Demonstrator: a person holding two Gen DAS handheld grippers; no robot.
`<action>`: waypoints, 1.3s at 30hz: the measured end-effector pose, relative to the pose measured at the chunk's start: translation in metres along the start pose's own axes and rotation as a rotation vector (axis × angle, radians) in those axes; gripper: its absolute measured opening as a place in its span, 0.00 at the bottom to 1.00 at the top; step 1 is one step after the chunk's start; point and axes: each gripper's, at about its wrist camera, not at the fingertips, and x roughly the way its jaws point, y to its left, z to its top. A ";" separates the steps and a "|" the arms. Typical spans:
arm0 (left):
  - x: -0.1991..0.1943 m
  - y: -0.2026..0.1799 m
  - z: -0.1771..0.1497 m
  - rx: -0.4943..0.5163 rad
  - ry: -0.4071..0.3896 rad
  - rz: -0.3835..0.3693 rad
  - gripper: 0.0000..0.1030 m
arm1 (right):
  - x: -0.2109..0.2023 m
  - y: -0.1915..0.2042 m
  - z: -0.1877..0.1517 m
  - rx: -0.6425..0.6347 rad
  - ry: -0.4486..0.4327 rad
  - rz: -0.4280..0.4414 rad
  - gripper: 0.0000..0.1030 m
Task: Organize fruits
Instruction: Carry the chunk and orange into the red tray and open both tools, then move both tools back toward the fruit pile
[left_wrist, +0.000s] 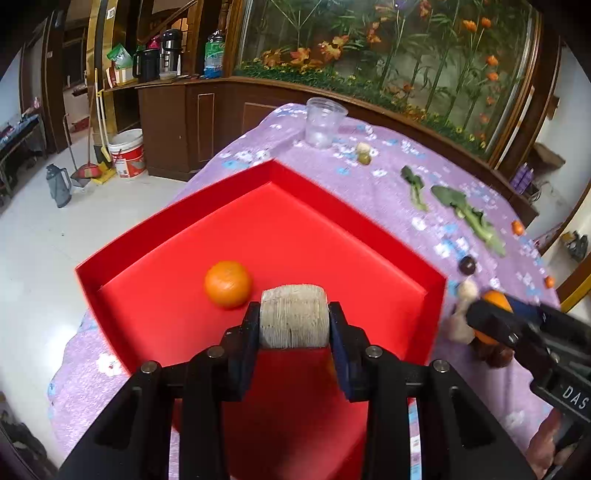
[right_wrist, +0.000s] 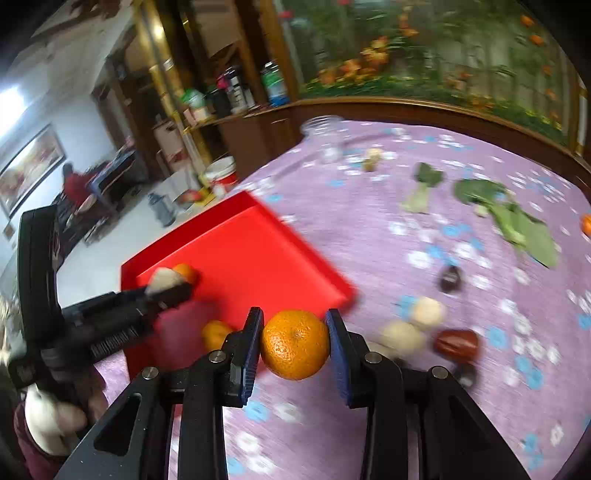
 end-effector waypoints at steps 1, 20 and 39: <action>0.001 0.003 -0.002 -0.003 0.005 0.000 0.33 | 0.007 0.005 0.003 -0.008 0.011 0.009 0.37; 0.002 0.024 -0.004 -0.039 -0.002 0.026 0.42 | 0.101 0.028 0.024 -0.024 0.158 0.020 0.38; -0.044 0.008 -0.003 0.000 -0.096 0.028 0.57 | 0.018 0.011 0.016 0.077 -0.005 0.016 0.50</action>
